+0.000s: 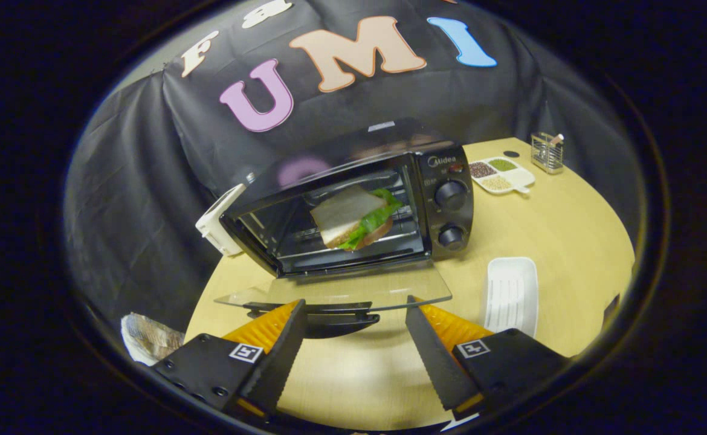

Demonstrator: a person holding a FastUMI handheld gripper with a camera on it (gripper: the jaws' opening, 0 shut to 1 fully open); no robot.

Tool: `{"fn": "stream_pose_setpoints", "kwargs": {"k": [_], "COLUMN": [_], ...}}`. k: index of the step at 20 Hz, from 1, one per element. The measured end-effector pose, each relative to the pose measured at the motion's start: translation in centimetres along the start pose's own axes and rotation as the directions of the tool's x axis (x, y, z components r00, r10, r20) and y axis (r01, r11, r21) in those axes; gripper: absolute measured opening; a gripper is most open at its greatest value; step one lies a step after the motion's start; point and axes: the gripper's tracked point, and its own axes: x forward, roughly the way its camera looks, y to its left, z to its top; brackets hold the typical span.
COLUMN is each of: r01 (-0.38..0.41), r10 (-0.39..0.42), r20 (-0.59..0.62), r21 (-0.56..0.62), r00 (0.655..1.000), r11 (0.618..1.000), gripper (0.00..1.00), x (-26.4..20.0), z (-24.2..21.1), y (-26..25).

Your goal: Open the toaster oven, put the food inside, and close the toaster oven door.

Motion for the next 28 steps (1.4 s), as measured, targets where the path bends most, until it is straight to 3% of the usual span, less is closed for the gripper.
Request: {"fn": "stream_pose_setpoints", "kwargs": {"k": [16, 28], "r01": [0.035, 0.027], "r10": [-0.043, -0.061], "r20": [0.154, 0.301], "r21": [0.053, 0.117], "r00": [0.987, 0.952], "r11": [0.998, 0.993], "gripper": [1.00, 1.00], "x": [1.4, 5.5], "z": [6.2, 11.6], "y": [1.2, 1.6]}}
